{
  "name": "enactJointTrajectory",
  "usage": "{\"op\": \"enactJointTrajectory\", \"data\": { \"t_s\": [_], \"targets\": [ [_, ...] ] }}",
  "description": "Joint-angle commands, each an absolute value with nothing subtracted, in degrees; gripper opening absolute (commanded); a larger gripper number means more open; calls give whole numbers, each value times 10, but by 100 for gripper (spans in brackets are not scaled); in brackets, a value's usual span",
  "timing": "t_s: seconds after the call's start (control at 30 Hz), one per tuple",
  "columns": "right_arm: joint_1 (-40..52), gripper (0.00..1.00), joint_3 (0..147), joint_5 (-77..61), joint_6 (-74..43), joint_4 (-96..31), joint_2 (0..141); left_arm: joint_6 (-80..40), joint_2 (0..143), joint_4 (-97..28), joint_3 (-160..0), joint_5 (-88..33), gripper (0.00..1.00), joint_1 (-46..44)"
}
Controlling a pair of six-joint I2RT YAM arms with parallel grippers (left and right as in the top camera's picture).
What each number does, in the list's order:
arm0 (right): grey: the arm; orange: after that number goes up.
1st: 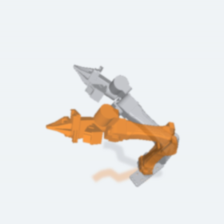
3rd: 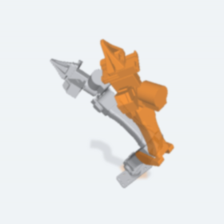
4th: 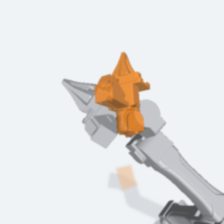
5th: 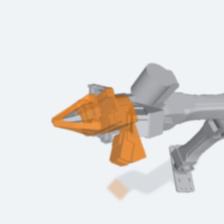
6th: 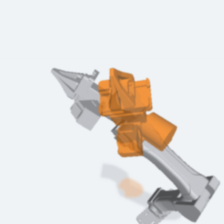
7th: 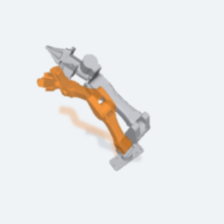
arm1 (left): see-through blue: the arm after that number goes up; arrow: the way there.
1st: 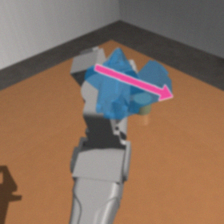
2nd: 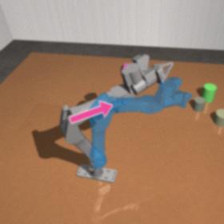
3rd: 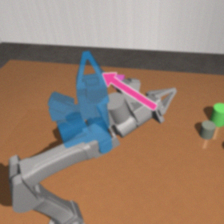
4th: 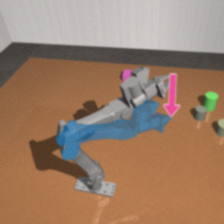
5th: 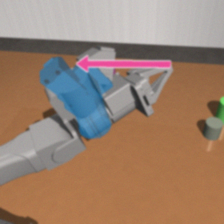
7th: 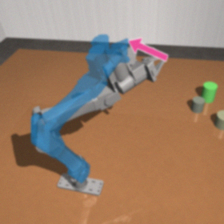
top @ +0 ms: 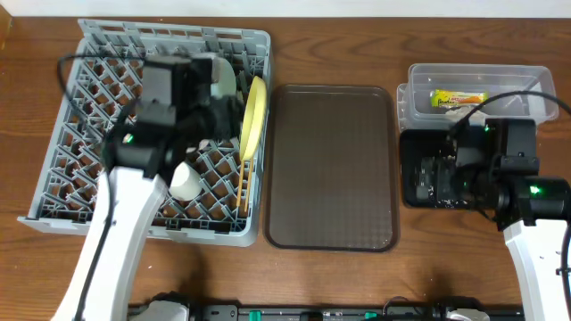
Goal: Sort waste into correct bins and load items into the dishwasher
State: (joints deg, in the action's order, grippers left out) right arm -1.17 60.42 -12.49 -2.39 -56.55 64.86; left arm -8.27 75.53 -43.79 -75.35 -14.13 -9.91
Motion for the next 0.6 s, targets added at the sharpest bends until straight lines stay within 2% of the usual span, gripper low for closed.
{"op": "enactJointTrajectory", "data": {
  "t_s": [0.0,0.13,0.23,0.33,0.57],
  "targets": [
    [-13,99,615,-209,-49,-502,649,-74,737,-492,-752,-60,70,-98],
    [6,99,615,-182,-44,-456,663,-87,740,-590,-752,-1,72,-98],
    [19,99,614,-118,-44,-481,682,-132,740,-660,-752,24,72,-95],
    [25,99,613,-114,-63,-537,694,-156,739,-713,-752,24,72,-95],
    [39,99,593,-85,-88,-587,647,-156,656,-728,-712,22,71,-96]
  ]
}}
